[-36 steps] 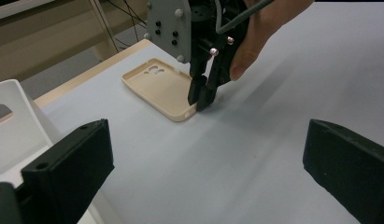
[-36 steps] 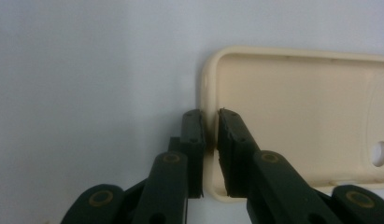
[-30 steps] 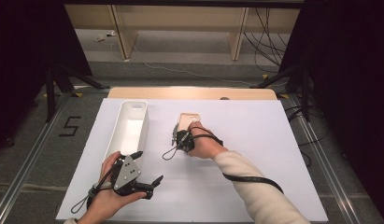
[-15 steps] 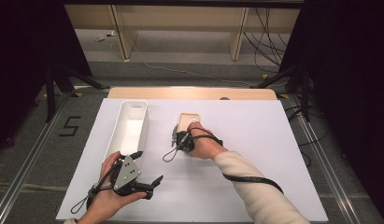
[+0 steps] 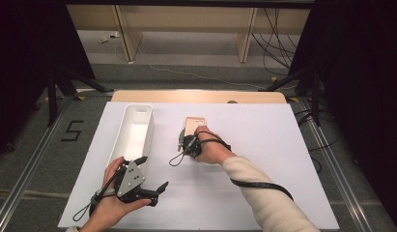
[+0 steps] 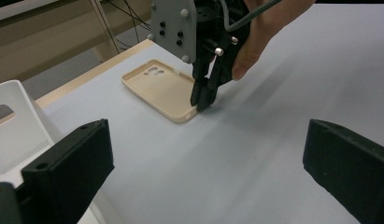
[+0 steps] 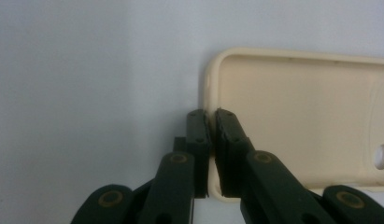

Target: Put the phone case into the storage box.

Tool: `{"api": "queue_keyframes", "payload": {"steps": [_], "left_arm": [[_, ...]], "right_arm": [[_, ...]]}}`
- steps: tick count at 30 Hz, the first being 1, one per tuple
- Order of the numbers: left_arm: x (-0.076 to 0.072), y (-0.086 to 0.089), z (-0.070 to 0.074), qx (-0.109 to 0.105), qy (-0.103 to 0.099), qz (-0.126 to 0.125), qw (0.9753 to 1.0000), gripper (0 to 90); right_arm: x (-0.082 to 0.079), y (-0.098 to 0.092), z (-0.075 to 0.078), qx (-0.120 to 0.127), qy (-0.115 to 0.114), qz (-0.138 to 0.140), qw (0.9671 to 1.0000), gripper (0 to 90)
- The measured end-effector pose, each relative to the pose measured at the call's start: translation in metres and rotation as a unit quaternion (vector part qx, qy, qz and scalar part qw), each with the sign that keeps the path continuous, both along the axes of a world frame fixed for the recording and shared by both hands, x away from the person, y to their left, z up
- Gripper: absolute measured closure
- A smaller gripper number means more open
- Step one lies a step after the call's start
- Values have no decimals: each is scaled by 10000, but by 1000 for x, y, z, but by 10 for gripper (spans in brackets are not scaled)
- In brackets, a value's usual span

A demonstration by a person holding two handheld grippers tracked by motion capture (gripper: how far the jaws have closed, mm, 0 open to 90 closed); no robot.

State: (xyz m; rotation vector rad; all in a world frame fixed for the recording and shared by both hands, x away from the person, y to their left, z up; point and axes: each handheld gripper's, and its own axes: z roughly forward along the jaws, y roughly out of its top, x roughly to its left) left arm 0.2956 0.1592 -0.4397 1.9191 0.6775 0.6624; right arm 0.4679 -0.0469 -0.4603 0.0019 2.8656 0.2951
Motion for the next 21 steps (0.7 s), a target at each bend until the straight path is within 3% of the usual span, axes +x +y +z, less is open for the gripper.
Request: {"api": "queue_keyframes", "payload": {"steps": [21], "left_arm": [[0, 0, 0, -26, 13, 9, 10000, 13]], "right_arm": [[-2, -1, 0, 43, 11, 79, 10000, 884]]}}
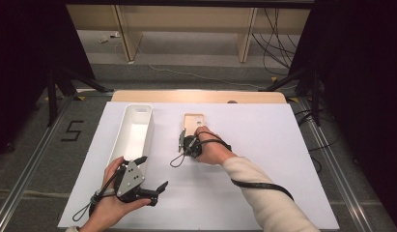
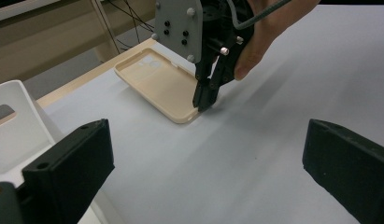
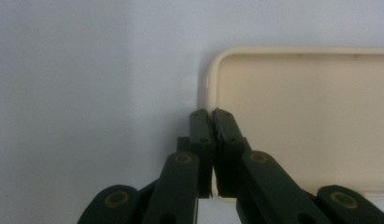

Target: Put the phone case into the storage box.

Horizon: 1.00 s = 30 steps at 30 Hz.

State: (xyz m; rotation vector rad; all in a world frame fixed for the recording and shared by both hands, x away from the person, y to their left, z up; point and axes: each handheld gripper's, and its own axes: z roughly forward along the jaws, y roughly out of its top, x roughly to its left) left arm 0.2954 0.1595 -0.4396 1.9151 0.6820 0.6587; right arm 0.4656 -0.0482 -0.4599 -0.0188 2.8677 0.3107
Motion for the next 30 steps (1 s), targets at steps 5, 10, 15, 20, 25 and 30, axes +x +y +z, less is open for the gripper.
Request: {"api": "queue_keyframes", "payload": {"steps": [5, 10, 15, 20, 25, 30], "left_arm": [[0, 0, 0, -5, 6, 3, 10000, 13], [0, 0, 0, -7, 13, -5, 10000, 14], [0, 0, 0, -23, 13, 15, 10000, 16], [0, 0, 0, -24, 32, -3, 10000, 24], [0, -1, 0, -25, 27, 2, 10000, 27], [0, -1, 0, -24, 32, 6, 10000, 27]], "right_arm": [[-1, -2, 5, 83, -72, 44, 9999, 884], [-4, -5, 13, 220, -77, 75, 9997, 884], [-8, -12, 16, 307, -126, 90, 9994, 884], [-13, -21, 19, 488, -194, 168, 9985, 885], [-18, -30, 24, 646, -226, 241, 9974, 884], [-27, -41, 27, 830, -216, 310, 9958, 884]]}}
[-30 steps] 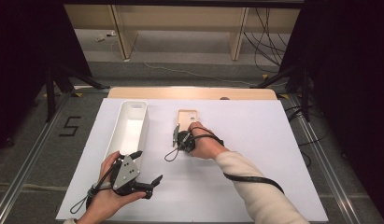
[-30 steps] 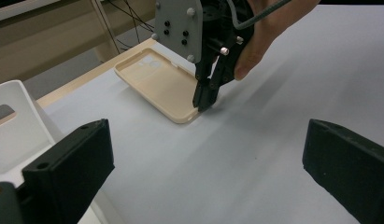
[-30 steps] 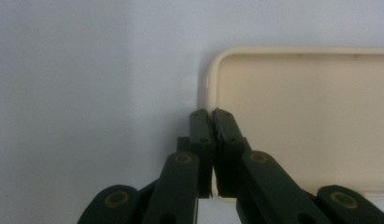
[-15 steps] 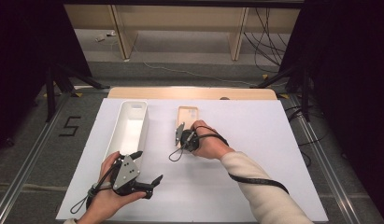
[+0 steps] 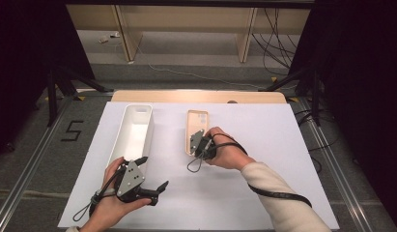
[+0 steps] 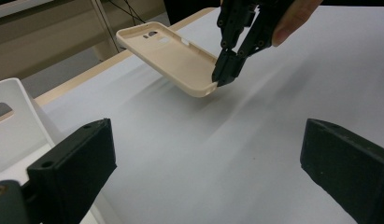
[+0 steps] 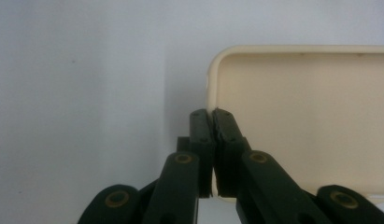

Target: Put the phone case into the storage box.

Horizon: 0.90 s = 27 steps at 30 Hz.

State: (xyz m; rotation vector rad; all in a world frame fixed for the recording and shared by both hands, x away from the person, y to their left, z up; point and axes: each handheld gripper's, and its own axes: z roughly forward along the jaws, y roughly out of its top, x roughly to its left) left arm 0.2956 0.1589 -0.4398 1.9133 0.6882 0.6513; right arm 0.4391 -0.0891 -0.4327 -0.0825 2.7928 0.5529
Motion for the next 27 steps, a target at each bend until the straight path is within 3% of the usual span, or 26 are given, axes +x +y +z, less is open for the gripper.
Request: {"api": "queue_keyframes", "payload": {"steps": [14, 20, 27], "left_arm": [[0, -1, 0, -2, 3, 16, 10000, 29], [0, -1, 0, -1, 0, 28, 10000, 31], [0, -1, 0, -11, 2, 33, 10000, 32]], "right_arm": [[-24, -25, 4, 465, -10, 132, 9988, 884], [-33, -36, 6, 938, 108, 158, 9954, 884], [-43, -46, 8, 1103, 175, 211, 9935, 884]]}}
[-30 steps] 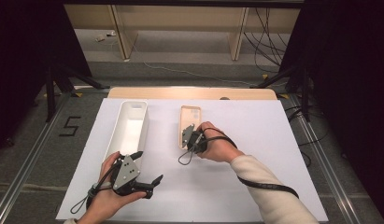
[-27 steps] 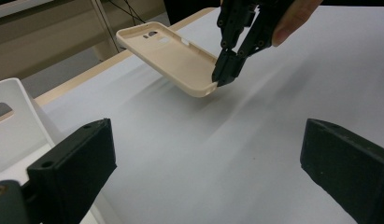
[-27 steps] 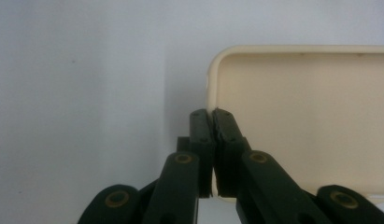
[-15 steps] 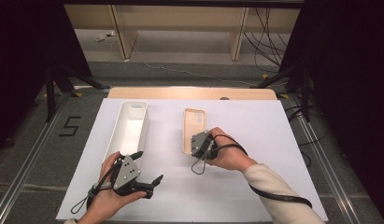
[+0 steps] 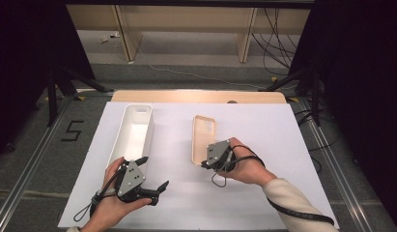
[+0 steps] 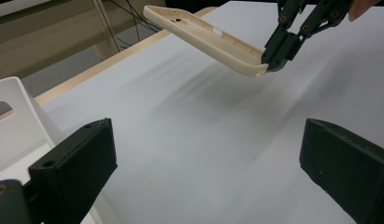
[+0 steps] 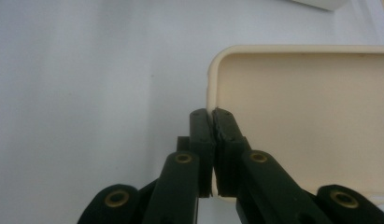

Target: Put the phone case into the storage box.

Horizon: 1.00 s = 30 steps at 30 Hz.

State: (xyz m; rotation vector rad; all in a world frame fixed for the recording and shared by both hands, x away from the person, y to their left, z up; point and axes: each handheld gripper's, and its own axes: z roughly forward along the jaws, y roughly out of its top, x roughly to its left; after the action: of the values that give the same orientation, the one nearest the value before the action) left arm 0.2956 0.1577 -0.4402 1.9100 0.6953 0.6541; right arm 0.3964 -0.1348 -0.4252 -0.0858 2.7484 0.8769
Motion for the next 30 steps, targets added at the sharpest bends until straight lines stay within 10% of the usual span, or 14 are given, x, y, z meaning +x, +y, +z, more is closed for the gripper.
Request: {"api": "queue_keyframes", "payload": {"steps": [30], "left_arm": [[1, 1, 2, -139, 92, 31, 9999, 44]], "right_arm": [[-37, -21, 4, 320, -97, 251, 9991, 884]]}}
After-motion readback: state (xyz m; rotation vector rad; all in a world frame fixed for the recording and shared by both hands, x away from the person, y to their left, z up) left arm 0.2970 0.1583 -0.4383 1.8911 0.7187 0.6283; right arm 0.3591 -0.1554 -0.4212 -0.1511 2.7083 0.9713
